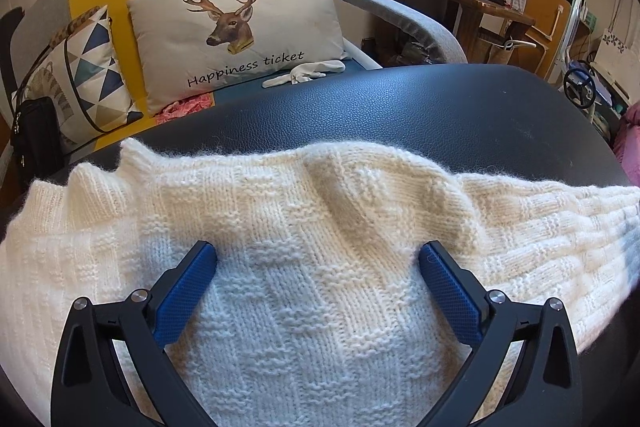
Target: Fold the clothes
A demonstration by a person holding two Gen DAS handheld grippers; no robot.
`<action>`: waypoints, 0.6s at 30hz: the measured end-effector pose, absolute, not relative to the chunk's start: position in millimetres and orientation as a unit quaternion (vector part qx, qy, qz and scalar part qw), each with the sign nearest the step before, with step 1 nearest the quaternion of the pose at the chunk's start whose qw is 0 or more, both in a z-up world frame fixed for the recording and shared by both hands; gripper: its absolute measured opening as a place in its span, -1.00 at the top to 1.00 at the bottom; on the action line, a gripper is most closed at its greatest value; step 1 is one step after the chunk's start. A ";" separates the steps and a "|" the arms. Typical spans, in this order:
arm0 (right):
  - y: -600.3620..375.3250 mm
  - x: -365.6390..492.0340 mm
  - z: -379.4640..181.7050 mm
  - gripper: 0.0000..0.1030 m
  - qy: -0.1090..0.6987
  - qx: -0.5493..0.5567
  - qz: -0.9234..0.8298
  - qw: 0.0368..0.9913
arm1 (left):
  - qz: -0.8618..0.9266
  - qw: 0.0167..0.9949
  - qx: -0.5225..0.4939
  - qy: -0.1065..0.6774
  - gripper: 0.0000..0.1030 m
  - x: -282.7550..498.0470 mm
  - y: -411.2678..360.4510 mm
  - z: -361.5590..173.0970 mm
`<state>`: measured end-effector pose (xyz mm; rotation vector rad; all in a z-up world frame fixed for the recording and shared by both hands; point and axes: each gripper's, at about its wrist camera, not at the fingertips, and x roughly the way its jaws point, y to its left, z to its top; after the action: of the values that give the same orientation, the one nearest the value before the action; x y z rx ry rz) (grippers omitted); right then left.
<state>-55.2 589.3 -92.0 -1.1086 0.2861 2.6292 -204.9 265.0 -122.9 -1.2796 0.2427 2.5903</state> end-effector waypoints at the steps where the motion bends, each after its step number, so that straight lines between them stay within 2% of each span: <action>1: 584.1 -54.5 -86.6 -0.18 0.102 -0.372 0.914 0.127 | 0.887 0.121 -0.438 0.083 -0.99 -204.9 265.0 -122.9; 6: 558.7 -78.7 -101.3 -0.18 0.100 -0.419 0.899 0.078 | 0.887 0.121 -0.438 0.082 -0.99 -205.0 264.4 -122.6; 11: 557.6 -87.6 -120.2 -0.17 0.050 -0.435 0.892 0.107 | 0.888 0.122 -0.436 0.081 -0.99 -203.6 264.2 -123.1; 18: 573.0 -94.3 -117.9 -0.19 0.051 -0.430 0.892 0.131 | 0.888 0.122 -0.436 0.079 -0.99 -204.0 264.0 -122.9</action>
<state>-94.3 573.0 -117.9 -1.2476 0.1469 2.5894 -204.0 264.0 -122.9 -1.2712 0.2302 2.5921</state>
